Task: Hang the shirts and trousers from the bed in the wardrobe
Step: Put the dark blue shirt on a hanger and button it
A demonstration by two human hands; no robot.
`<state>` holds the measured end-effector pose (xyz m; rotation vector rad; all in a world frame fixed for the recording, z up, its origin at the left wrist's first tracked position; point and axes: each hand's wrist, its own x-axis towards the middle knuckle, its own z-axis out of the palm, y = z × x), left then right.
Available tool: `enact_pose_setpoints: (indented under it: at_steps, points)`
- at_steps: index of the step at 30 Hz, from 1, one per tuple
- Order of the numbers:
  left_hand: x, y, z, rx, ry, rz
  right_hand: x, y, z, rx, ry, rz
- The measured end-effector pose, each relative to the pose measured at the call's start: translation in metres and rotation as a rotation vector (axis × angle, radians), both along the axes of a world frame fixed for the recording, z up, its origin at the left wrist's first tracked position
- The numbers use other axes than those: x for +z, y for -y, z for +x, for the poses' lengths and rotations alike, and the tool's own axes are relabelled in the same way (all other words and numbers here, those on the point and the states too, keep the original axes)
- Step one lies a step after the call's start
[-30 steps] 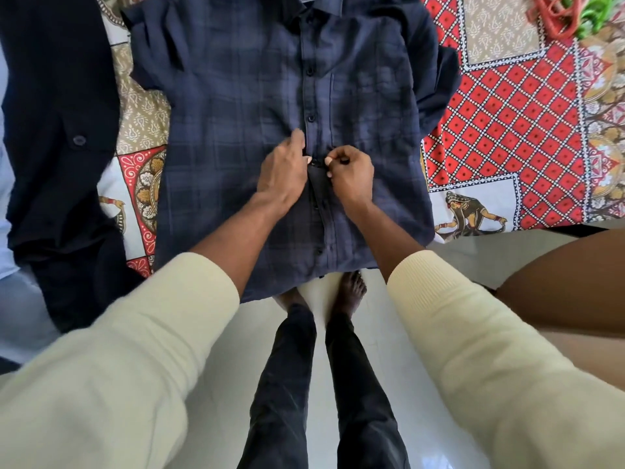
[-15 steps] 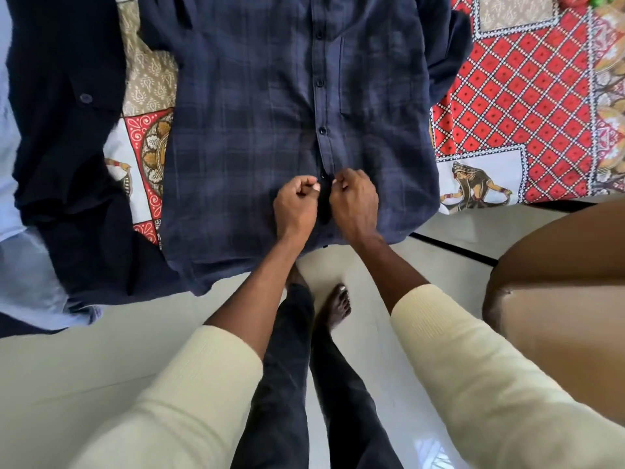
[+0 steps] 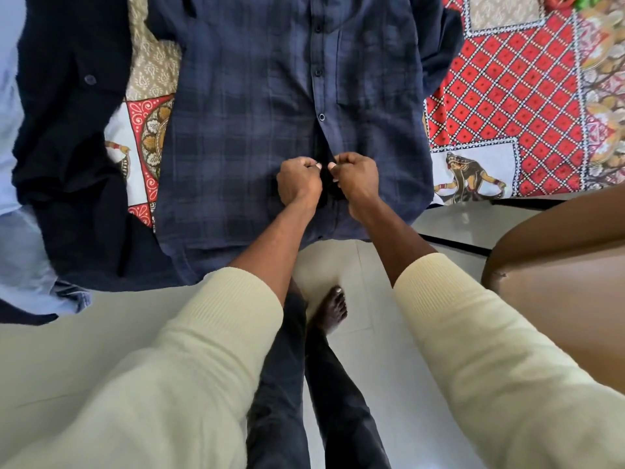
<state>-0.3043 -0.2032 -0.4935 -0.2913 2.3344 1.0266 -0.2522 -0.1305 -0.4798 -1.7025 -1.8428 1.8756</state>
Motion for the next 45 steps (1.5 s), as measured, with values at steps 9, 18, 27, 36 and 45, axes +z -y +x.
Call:
enact_pose_setpoints:
  at_steps: [9, 18, 27, 36, 45]
  points:
    - [-0.002, 0.005, 0.009, -0.016, 0.047, 0.067, -0.008, 0.0, -0.005, -0.137, 0.023, -0.166]
    - [0.005, 0.002, 0.01, -0.018, 0.063, 0.065, -0.012, -0.008, 0.002, -0.107, 0.003, -0.225]
    - [0.012, 0.007, -0.006, 0.008, 0.16, 0.222, -0.01, -0.01, 0.003, -0.01, -0.005, -0.125]
    - [0.015, 0.005, -0.022, -0.062, 0.255, 0.209, -0.014, 0.001, 0.0, 0.321, 0.092, 0.374]
    - [0.007, 0.008, -0.011, -0.266, -0.062, 0.085, -0.019, -0.021, 0.005, 0.296, -0.054, 0.067]
